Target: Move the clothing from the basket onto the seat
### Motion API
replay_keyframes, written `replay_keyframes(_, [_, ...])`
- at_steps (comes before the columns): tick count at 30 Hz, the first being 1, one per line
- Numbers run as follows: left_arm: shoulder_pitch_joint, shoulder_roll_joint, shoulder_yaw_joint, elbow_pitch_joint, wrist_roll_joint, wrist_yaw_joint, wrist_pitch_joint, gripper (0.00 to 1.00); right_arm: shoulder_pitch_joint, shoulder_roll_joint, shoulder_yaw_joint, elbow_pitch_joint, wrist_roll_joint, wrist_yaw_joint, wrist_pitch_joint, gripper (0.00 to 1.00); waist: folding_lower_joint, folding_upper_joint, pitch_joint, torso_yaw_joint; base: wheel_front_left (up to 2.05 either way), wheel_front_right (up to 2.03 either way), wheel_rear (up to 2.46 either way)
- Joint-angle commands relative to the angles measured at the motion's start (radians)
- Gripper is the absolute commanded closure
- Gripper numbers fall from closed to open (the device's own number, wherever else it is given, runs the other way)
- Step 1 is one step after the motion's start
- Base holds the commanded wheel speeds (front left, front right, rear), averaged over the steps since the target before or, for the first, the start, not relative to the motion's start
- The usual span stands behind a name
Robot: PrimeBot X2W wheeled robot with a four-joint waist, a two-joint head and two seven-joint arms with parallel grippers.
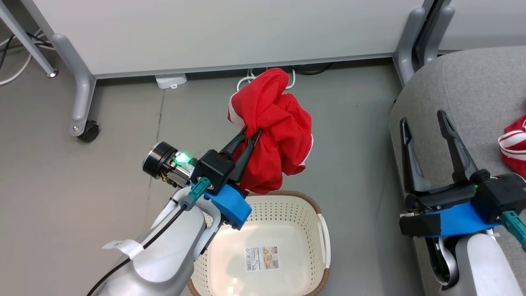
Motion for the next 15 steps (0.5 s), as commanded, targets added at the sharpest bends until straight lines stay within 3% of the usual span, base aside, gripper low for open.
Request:
replay_keyframes(1, [0.012,-0.003,0.015,-0.017,0.011,-0.005,-0.005,1.00,0.019,0.001,0.003,0.003,0.009,0.000,0.000,0.00,0.0002,-0.0001,-0.013,-0.002,0.00,0.00,0.00])
replay_keyframes(15, [-0.008,-0.030,0.083,-0.136,0.045,-0.050,-0.005,1.00,0.055,0.005,0.007,0.012,0.021,0.000,0.000,0.00,0.0002,-0.0001,-0.065,-0.002,0.00,0.00,0.00])
